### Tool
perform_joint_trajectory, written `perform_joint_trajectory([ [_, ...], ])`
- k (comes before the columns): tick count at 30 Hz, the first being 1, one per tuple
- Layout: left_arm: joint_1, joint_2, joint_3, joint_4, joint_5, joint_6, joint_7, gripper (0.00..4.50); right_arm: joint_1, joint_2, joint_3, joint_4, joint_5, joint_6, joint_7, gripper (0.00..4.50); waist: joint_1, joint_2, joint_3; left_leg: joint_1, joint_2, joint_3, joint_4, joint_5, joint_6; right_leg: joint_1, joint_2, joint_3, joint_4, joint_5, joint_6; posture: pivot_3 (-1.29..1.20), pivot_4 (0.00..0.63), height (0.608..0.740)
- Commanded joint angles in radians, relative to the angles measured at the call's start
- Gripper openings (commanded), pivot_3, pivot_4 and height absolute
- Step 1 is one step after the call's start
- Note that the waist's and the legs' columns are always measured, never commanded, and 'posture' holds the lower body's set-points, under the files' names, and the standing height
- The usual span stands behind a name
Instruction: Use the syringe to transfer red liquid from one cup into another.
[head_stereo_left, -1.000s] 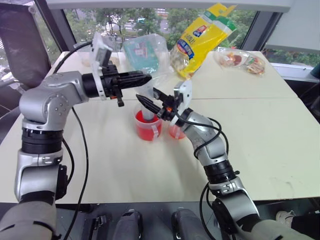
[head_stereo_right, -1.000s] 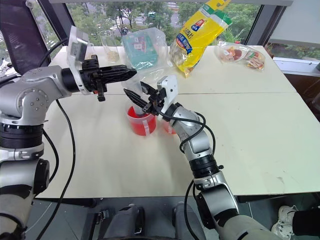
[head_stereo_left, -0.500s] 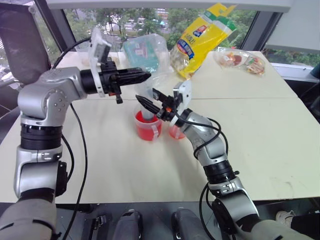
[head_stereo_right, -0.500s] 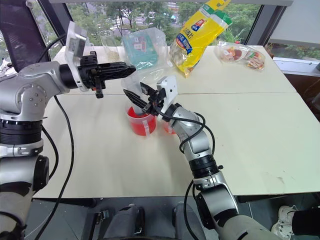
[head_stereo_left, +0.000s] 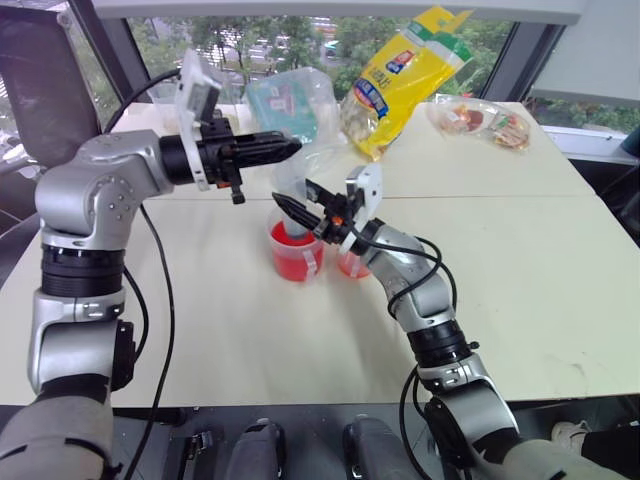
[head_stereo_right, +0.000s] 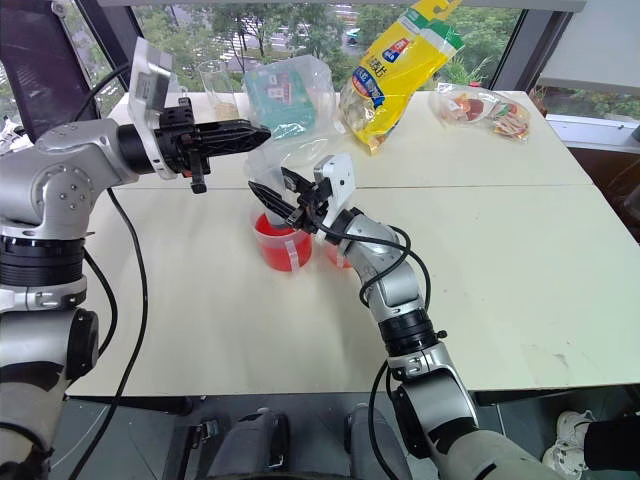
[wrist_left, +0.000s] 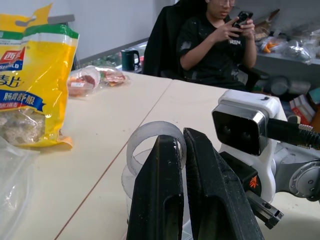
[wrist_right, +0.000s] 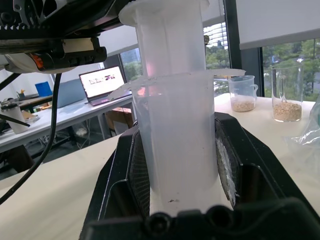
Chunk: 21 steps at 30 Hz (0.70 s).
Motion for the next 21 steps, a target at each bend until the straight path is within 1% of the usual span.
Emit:
perform_joint_trajectory([
  [1, -0.084, 0.021, 0.076, -0.016, 0.007, -0.071, 0.031, 0.07, 0.012, -0.007, 0.046, 0.01, -0.019, 0.012, 0.042, 1.43, 0.0, 0.0, 0.0, 0.0, 0.0, 0.0, 0.0, 0.0, 0.0, 0.0, 0.0, 0.0, 0.0, 0.0, 0.0, 0.0, 0.15, 0.74],
  [8, -0.048, 0.018, 0.076, -0.038, -0.005, -0.055, 0.038, 0.07, -0.022, -0.012, 0.02, -0.01, -0.002, 0.019, 0.027, 1.43, 0.0, 0.0, 0.0, 0.0, 0.0, 0.0, 0.0, 0.0, 0.0, 0.0, 0.0, 0.0, 0.0, 0.0, 0.0, 0.0, 0.15, 0.74],
  [11, -0.023, 0.013, 0.086, -0.045, -0.023, -0.031, 0.053, 1.03, -0.05, -0.016, -0.003, -0.021, 0.01, 0.027, 0.015, 1.43, 0.0, 0.0, 0.0, 0.0, 0.0, 0.0, 0.0, 0.0, 0.0, 0.0, 0.0, 0.0, 0.0, 0.0, 0.0, 0.0, 0.15, 0.74],
  [12, -0.001, 0.021, 0.08, -0.057, -0.018, -0.029, 0.05, 1.53, -0.063, -0.019, -0.015, -0.03, 0.018, 0.034, 0.009, 1.43, 0.0, 0.0, 0.0, 0.0, 0.0, 0.0, 0.0, 0.0, 0.0, 0.0, 0.0, 0.0, 0.0, 0.0, 0.0, 0.0, 0.15, 0.74],
  [13, 0.019, 0.028, 0.075, -0.068, -0.015, -0.028, 0.046, 1.93, -0.075, -0.022, -0.026, -0.038, 0.025, 0.04, 0.005, 1.43, -0.001, 0.0, 0.0, 0.0, 0.0, 0.0, 0.0, 0.0, 0.0, 0.0, 0.0, 0.0, 0.0, 0.0, 0.0, 0.0, 0.15, 0.74],
  [14, 0.031, 0.032, 0.072, -0.077, -0.012, -0.029, 0.044, 2.52, -0.082, -0.023, -0.033, -0.043, 0.028, 0.046, 0.003, 1.43, -0.002, 0.0, 0.0, 0.0, 0.0, 0.0, 0.0, 0.0, 0.0, 0.0, 0.0, 0.0, 0.0, 0.0, 0.0, 0.0, 0.15, 0.74],
  [18, 0.09, 0.058, 0.093, -0.12, -0.027, 0.001, 0.046, 4.44, -0.118, -0.04, -0.071, -0.066, 0.046, 0.067, -0.007, 1.43, -0.001, 0.0, 0.0, 0.0, 0.0, 0.0, 0.0, 0.0, 0.0, 0.0, 0.0, 0.0, 0.0, 0.0, 0.0, 0.0, 0.15, 0.74],
  [21, 0.129, 0.091, 0.115, -0.145, -0.038, 0.014, 0.046, 4.44, -0.141, -0.055, -0.1, -0.08, 0.062, 0.084, -0.018, 1.43, 0.0, 0.0, 0.0, 0.0, 0.0, 0.0, 0.0, 0.0, 0.0, 0.0, 0.0, 0.0, 0.0, 0.0, 0.0, 0.0, 0.15, 0.74],
])
